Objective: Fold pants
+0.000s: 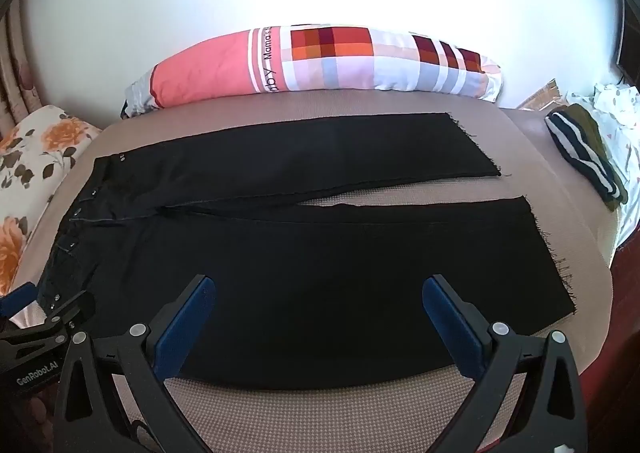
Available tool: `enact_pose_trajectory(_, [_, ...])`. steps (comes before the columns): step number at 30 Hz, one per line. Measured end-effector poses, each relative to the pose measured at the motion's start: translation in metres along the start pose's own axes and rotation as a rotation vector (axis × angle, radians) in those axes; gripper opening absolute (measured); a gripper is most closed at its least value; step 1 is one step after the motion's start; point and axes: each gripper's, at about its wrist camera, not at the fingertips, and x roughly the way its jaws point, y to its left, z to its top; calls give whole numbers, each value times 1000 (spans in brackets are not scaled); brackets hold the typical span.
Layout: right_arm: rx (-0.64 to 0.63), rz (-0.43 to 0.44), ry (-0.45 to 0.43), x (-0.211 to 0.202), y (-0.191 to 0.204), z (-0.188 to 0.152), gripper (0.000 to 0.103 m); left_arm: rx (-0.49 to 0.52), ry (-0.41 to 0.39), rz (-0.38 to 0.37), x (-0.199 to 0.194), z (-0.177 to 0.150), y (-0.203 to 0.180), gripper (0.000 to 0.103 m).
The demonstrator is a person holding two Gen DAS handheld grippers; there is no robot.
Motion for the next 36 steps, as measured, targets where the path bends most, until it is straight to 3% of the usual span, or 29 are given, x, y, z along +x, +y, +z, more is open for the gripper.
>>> enact_pose_trajectory(15, [6, 8, 11, 3, -2, 0, 103, 5, -62, -41, -7, 1, -6, 101])
enact_pose_trajectory(21, [6, 10, 9, 3, -2, 0, 103, 12, -47, -68, -6, 1, -8, 101])
enact_pose_trajectory(36, [0, 15, 3, 3, 0, 0, 103, 22, -36, -38, -4, -1, -10, 101])
